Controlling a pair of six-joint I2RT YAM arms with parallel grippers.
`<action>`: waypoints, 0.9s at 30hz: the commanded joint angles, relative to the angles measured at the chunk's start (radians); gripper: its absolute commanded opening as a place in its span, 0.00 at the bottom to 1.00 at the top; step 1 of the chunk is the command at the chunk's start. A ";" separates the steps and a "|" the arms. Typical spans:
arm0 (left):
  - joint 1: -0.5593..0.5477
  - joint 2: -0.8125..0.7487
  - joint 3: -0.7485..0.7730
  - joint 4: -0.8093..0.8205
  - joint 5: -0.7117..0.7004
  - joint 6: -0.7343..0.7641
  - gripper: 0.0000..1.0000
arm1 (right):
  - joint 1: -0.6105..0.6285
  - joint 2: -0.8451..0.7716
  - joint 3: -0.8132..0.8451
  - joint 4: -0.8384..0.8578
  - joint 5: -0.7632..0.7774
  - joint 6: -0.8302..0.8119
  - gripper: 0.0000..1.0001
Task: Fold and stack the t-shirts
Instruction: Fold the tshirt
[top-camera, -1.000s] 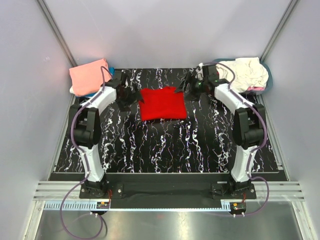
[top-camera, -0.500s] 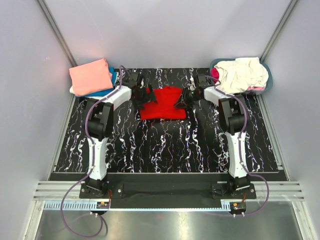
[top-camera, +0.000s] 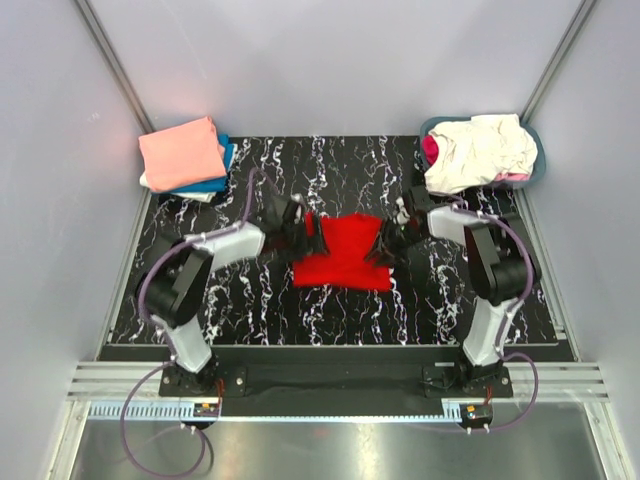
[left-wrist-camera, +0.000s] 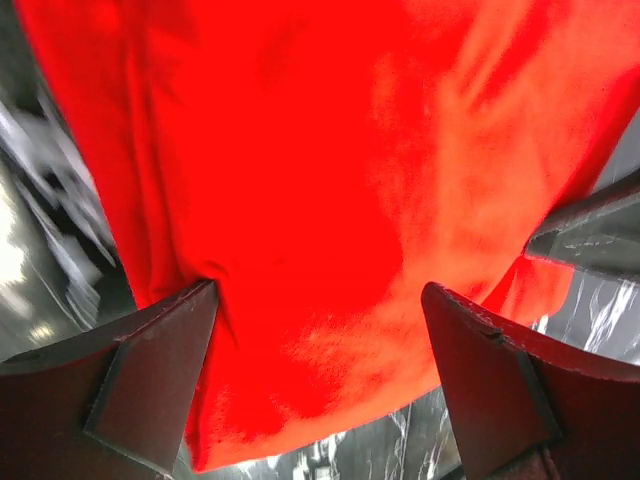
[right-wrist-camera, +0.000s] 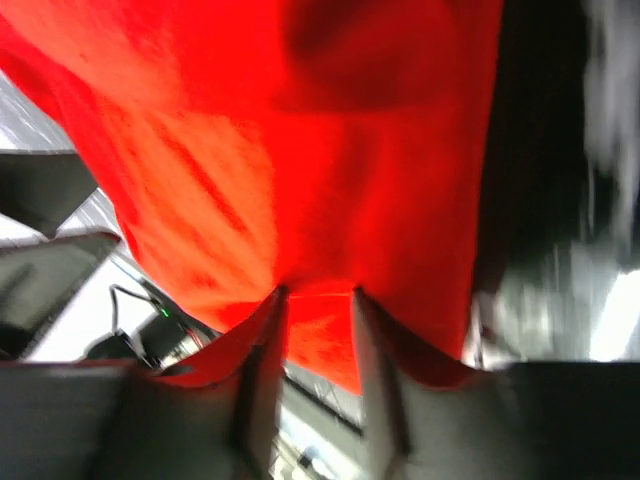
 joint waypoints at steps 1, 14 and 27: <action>-0.078 -0.134 -0.186 -0.072 -0.084 -0.066 0.92 | 0.023 -0.144 -0.091 -0.051 0.067 -0.037 0.49; -0.061 -0.514 -0.237 -0.236 -0.300 -0.060 0.99 | 0.079 -0.563 -0.075 -0.225 0.213 -0.060 1.00; 0.005 -0.372 -0.387 0.112 -0.230 -0.086 0.88 | 0.414 -0.974 -0.723 0.395 0.229 0.331 1.00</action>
